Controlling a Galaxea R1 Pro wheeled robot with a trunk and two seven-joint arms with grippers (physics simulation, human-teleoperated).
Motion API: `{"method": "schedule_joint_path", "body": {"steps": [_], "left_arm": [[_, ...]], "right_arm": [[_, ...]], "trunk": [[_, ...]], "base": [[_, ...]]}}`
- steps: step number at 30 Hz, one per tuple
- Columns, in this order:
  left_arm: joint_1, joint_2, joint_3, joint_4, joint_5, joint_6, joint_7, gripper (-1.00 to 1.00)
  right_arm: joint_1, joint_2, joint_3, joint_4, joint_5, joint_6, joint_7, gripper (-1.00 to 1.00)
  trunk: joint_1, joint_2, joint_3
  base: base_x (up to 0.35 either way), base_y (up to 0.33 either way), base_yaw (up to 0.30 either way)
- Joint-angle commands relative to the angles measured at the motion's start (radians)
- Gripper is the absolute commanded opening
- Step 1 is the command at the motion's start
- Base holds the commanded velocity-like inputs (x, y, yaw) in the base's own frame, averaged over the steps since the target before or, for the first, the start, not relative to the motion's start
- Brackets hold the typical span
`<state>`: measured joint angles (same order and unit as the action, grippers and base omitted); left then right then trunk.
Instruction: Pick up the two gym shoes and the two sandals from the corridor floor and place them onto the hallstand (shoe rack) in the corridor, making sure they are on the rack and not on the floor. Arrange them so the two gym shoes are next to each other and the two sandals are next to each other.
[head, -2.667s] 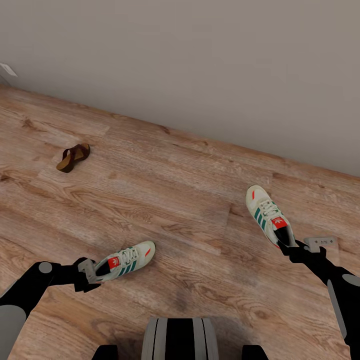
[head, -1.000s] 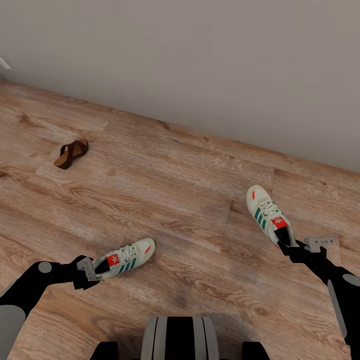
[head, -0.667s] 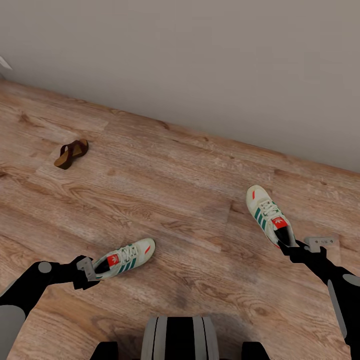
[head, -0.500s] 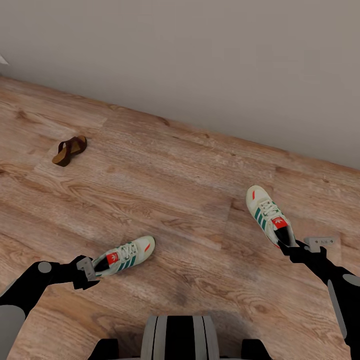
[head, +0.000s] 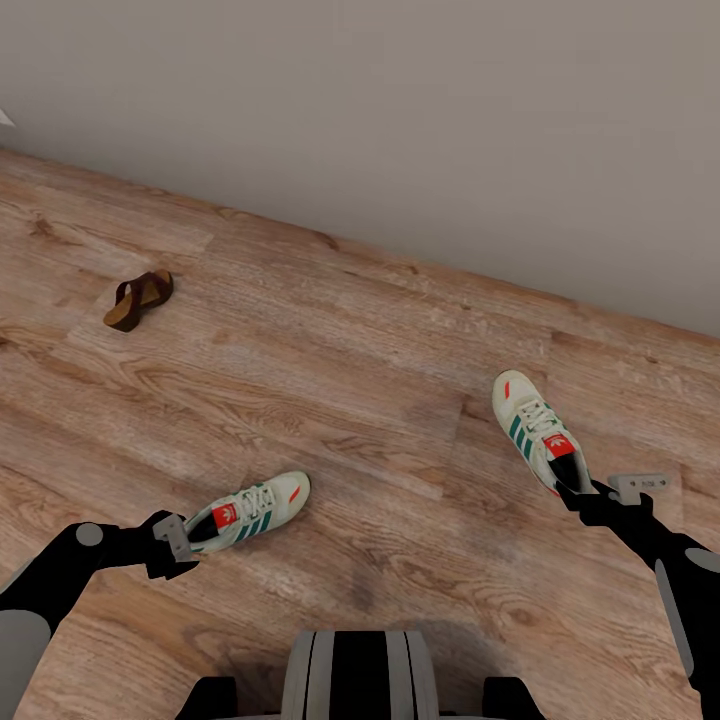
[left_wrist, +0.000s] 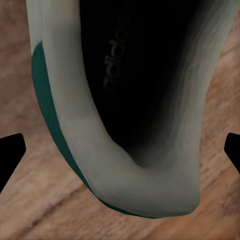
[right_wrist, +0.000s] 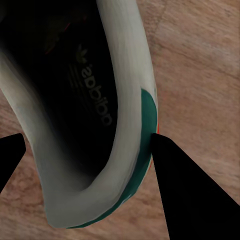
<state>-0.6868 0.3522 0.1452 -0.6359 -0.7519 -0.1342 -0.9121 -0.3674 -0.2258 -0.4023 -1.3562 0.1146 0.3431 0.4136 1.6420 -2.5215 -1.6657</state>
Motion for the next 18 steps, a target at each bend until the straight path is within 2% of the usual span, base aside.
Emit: {"method": "schedule_joint_path", "body": {"steps": [1,18], "left_arm": [[0.000,-0.001,0.005,-0.001,-0.011,-0.009,-0.003,1.00],[0.000,-0.002,0.004,-0.001,-0.010,-0.010,-0.001,1.00]], "right_arm": [[-0.001,0.000,-0.002,-0.001,0.009,0.004,0.008,-1.00],[-0.001,0.000,-0.002,-0.001,0.010,0.004,0.008,-1.00]], "trunk": [[0.000,0.000,-0.001],[0.000,0.000,-0.001]], "base": [[0.000,0.000,0.000],[0.024,0.000,0.000]]}}
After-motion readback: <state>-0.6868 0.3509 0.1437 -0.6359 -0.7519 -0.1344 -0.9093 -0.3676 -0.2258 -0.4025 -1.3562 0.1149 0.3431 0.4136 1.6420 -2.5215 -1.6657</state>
